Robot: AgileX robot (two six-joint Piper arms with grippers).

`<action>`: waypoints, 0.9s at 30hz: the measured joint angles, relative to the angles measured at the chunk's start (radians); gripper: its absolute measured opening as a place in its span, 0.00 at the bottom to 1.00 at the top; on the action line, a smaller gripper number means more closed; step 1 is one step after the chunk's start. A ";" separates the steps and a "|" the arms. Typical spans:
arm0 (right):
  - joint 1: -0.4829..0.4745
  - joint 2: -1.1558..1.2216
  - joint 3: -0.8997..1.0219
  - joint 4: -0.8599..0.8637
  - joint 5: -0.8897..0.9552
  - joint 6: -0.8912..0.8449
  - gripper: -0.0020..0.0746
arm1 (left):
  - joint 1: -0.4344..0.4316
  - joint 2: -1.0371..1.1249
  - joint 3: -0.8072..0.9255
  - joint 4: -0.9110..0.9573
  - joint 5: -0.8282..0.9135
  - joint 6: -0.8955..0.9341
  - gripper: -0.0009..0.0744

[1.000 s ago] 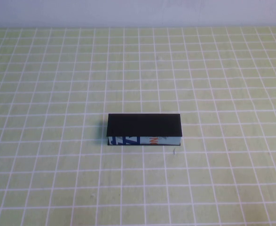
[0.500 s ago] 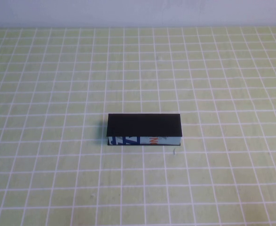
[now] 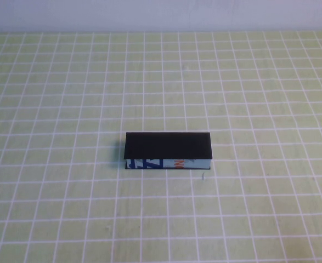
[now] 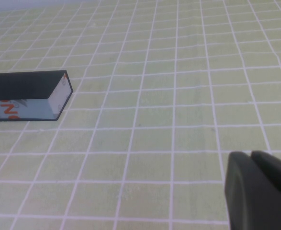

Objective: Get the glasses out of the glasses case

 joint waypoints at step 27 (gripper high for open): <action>0.000 0.000 0.000 0.000 0.000 0.000 0.00 | 0.000 1.154 -0.840 -0.191 0.650 0.584 0.01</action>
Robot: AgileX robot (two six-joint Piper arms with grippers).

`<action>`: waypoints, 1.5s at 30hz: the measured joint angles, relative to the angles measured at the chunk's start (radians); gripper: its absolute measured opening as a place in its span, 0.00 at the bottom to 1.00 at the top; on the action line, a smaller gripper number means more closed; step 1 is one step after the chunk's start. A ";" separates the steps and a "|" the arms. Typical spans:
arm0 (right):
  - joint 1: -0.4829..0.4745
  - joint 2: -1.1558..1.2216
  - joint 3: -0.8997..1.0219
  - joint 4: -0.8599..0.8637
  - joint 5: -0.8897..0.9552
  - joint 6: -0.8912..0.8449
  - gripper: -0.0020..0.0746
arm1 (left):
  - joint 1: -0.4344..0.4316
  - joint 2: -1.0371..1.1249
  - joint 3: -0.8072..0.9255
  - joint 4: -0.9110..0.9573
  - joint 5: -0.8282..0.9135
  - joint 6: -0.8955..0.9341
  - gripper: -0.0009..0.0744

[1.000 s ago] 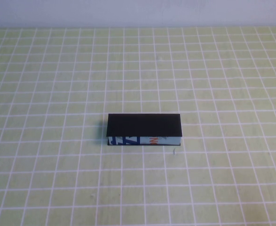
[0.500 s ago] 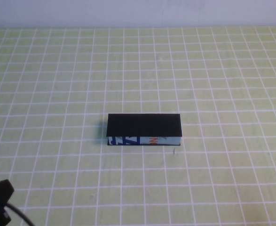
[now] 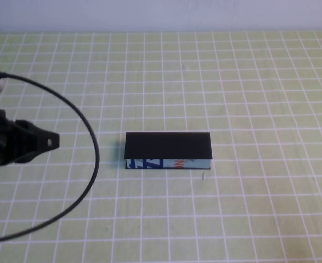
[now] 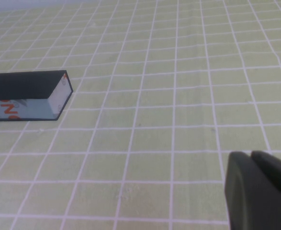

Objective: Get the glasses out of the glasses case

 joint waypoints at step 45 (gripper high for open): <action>0.000 0.000 0.000 0.353 -0.237 0.003 0.00 | -0.258 0.946 -0.686 0.030 -0.001 0.085 0.01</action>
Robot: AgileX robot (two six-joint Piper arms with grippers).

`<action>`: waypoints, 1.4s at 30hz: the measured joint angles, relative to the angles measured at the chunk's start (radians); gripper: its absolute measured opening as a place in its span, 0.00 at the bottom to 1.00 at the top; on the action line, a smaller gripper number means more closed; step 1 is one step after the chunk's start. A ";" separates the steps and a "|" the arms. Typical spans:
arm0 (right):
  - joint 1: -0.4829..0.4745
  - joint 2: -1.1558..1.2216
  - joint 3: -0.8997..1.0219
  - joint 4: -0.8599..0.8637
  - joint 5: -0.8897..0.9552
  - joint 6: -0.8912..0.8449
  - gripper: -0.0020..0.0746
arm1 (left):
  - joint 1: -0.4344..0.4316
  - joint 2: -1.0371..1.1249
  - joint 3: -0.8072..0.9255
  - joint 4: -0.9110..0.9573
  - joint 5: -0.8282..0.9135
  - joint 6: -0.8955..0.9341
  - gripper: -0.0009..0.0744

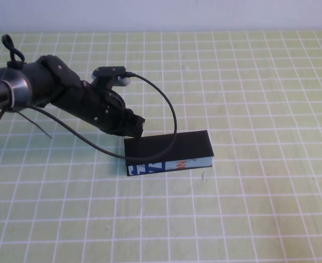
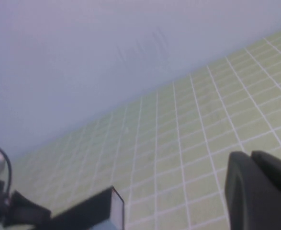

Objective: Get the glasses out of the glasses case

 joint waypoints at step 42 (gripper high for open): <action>0.539 1.689 -1.229 -0.274 0.518 -0.801 0.00 | 0.000 0.000 0.000 0.092 -0.022 -0.041 0.01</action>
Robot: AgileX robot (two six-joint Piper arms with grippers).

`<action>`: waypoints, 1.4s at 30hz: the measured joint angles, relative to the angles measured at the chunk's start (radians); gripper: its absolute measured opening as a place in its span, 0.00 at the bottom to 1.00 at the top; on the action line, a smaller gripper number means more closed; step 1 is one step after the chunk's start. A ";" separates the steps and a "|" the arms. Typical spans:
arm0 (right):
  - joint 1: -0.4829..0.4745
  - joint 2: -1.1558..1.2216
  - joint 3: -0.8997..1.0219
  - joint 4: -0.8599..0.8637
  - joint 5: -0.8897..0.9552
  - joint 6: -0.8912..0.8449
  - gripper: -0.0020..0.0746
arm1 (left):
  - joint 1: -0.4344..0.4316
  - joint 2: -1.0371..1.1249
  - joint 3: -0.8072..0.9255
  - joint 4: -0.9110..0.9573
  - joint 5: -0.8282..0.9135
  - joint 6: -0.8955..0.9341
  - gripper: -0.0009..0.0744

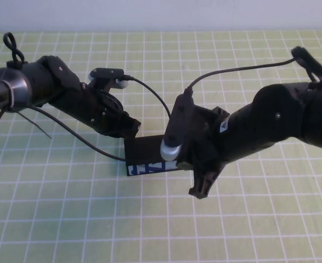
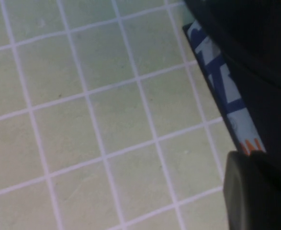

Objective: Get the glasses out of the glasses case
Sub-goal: Pick up the glasses from the glasses case

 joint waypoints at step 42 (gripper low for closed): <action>0.017 0.198 -0.015 -0.009 -0.264 -0.326 0.36 | 0.010 0.000 0.000 0.001 0.000 -0.003 0.01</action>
